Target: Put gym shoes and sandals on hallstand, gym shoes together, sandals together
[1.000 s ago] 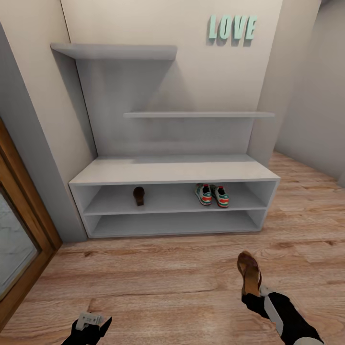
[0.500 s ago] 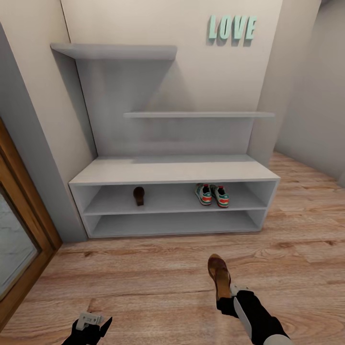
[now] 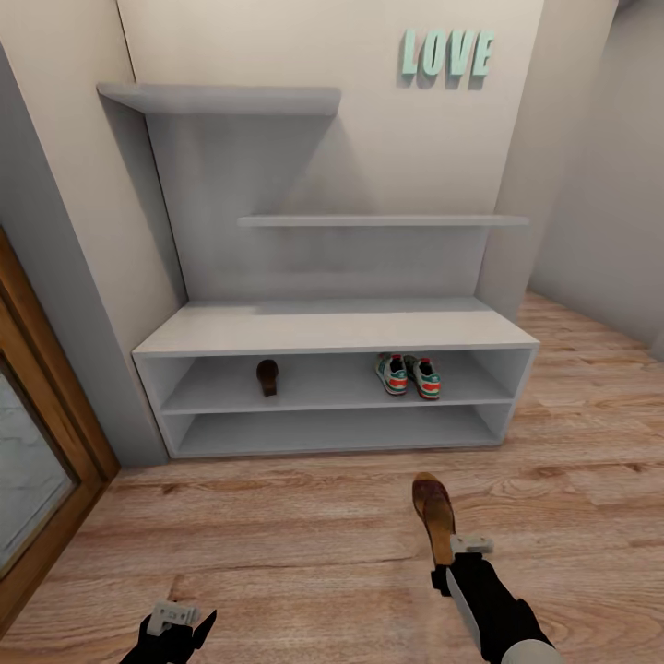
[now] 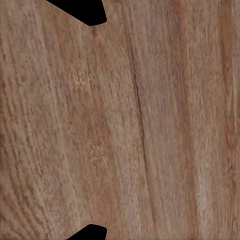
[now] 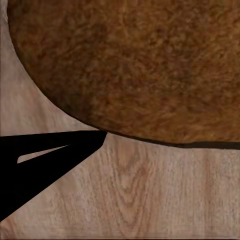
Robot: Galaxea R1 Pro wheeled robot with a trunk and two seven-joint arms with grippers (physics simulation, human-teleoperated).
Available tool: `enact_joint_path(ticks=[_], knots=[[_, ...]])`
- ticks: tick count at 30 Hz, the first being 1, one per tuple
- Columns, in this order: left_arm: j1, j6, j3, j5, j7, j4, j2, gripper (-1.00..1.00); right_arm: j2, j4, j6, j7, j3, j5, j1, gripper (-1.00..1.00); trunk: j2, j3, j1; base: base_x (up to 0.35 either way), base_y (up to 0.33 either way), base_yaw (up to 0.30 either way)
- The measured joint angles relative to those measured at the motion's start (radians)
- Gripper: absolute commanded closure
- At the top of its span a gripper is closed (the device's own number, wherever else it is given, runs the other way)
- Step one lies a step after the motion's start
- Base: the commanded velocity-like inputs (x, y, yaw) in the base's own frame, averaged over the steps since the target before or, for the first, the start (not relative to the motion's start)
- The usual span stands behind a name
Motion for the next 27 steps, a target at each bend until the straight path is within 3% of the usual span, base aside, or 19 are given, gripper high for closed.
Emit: enact_joint_path(ticks=[9,27], knots=[[0.0,0.0,0.0,0.0,0.0,0.0,-0.01,-1.0,-0.002,-0.011,0.0,-0.004,0.001,0.001,0.0,1.0,0.0,0.0,0.0,0.0,0.0,0.036],[0.0,0.0,0.0,-0.002,0.0,0.016,-0.021,-1.0,-0.002,-0.01,-0.001,-0.004,0.0,0.001,0.0,1.0,0.0,-0.008,0.0,0.0,0.0,0.272]])
